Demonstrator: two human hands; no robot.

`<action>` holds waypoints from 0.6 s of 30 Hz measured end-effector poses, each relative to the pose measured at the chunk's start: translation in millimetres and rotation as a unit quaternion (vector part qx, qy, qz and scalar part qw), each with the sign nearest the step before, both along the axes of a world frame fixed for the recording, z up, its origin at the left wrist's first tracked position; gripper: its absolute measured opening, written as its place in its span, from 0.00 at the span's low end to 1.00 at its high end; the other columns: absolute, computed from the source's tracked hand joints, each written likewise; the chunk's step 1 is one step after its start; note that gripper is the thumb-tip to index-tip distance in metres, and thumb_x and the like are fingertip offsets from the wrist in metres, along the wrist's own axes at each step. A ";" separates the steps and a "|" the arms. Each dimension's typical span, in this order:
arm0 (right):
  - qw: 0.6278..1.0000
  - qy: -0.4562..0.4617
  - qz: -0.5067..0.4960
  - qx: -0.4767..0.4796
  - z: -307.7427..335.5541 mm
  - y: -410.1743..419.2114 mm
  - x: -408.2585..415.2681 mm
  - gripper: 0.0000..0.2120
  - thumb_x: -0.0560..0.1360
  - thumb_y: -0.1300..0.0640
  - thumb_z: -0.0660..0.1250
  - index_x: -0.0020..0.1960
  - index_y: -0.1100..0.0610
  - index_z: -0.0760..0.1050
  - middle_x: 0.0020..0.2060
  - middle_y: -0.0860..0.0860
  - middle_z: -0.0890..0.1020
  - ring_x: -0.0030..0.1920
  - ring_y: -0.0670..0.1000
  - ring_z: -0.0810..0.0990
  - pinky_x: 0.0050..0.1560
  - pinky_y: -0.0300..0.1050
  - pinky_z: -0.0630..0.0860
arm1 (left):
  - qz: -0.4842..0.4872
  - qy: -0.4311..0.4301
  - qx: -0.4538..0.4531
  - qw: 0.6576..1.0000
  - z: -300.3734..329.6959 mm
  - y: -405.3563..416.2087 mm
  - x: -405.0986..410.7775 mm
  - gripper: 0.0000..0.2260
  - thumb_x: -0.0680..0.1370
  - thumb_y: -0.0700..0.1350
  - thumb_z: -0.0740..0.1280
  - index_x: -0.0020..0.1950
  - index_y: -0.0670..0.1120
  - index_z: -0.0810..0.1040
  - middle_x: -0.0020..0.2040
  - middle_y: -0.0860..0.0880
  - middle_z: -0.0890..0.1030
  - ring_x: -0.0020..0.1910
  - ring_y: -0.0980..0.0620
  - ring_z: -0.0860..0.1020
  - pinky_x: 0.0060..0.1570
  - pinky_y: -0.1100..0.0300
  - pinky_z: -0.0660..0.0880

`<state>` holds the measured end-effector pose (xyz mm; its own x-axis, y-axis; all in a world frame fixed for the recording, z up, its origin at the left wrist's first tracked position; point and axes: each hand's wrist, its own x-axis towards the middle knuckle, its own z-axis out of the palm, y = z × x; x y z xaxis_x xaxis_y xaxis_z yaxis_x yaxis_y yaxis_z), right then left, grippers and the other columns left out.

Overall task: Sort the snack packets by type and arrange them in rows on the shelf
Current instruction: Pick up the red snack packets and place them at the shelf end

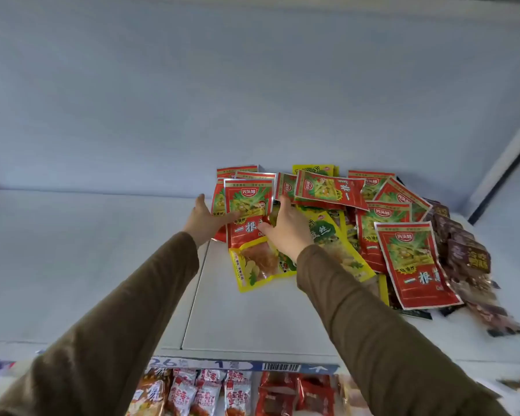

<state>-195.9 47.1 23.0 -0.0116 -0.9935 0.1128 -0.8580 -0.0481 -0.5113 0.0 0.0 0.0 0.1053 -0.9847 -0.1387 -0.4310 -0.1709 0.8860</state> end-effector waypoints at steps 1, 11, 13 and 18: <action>1.000 0.005 0.004 0.001 -3.1 -5.7 5.0 0.40 0.79 0.45 0.68 0.80 0.60 0.51 0.70 0.58 0.74 0.67 0.59 0.75 0.67 0.54 0.73 | 0.004 0.020 0.016 1.000 -1.2 -3.0 -1.0 0.48 0.74 0.59 0.76 0.83 0.47 0.49 0.73 0.42 0.74 0.56 0.46 0.81 0.52 0.53 0.79; 0.996 -0.078 -0.010 0.046 -7.0 -63.8 41.3 0.45 0.78 0.49 0.71 0.82 0.56 0.44 0.70 0.57 0.74 0.67 0.61 0.73 0.63 0.55 0.74 | -0.062 0.132 0.076 0.986 3.2 -52.2 0.7 0.23 0.74 0.56 0.76 0.63 0.46 0.77 0.54 0.43 0.87 0.45 0.42 0.87 0.48 0.47 0.84; 0.994 -0.092 -0.017 0.049 -6.6 -72.1 43.9 0.47 0.78 0.48 0.71 0.82 0.55 0.41 0.71 0.58 0.72 0.70 0.62 0.69 0.65 0.57 0.72 | -0.061 0.151 0.081 0.983 6.8 -55.6 3.2 0.20 0.75 0.56 0.76 0.61 0.47 0.79 0.49 0.46 0.88 0.43 0.44 0.88 0.40 0.52 0.84; 0.989 -0.145 -0.017 -0.008 -5.0 -76.9 51.7 0.42 0.79 0.52 0.69 0.82 0.53 0.44 0.74 0.55 0.70 0.72 0.62 0.67 0.70 0.60 0.70 | -0.114 0.217 0.045 0.968 5.9 -51.8 8.2 0.22 0.76 0.57 0.74 0.64 0.47 0.77 0.52 0.45 0.87 0.47 0.40 0.87 0.40 0.52 0.84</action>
<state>-144.2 -29.8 17.9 -0.0800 -0.9901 0.1153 -0.6766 -0.0310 -0.7357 8.2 -51.8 5.9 -0.2010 -0.9576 -0.2065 -0.0565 -0.1991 0.9783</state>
